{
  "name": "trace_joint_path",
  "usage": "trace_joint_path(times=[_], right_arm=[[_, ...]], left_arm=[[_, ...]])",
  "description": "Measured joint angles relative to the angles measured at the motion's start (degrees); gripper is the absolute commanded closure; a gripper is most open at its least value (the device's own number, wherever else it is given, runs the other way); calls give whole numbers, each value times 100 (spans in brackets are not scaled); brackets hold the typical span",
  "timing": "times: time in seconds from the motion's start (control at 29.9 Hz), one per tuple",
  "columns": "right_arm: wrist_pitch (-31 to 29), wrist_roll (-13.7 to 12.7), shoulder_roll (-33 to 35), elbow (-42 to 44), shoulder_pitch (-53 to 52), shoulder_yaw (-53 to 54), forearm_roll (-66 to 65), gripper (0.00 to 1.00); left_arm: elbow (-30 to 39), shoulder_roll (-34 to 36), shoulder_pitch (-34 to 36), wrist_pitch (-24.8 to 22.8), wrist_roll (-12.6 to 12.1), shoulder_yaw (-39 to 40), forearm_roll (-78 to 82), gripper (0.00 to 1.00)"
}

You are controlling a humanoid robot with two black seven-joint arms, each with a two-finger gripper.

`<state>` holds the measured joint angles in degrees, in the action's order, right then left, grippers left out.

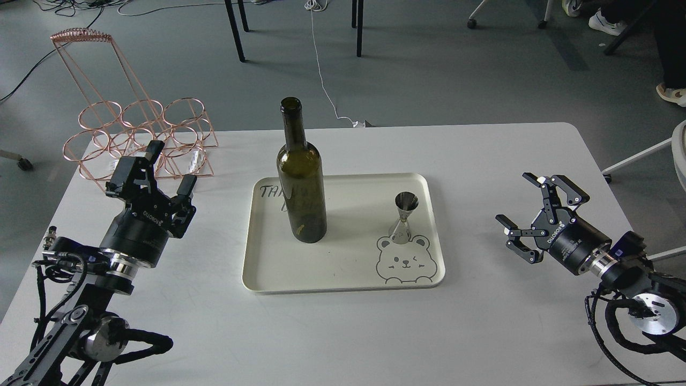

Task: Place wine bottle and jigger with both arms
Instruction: 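Move the right gripper toward the metal jigger on the tray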

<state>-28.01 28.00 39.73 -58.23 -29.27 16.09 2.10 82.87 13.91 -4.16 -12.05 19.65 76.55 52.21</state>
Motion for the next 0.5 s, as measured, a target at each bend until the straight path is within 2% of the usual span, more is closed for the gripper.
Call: trace_joint_path(times=[0.33,0.5], right_arm=[[0,0,101,19,-42,102,-194,1],[0,0,505,-69,-259,325,-1024,1]], left_arm=[[4,69,-51,-14,-13,-17,-106,2],[-68,302,-40,-164,121,3,-155,2]])
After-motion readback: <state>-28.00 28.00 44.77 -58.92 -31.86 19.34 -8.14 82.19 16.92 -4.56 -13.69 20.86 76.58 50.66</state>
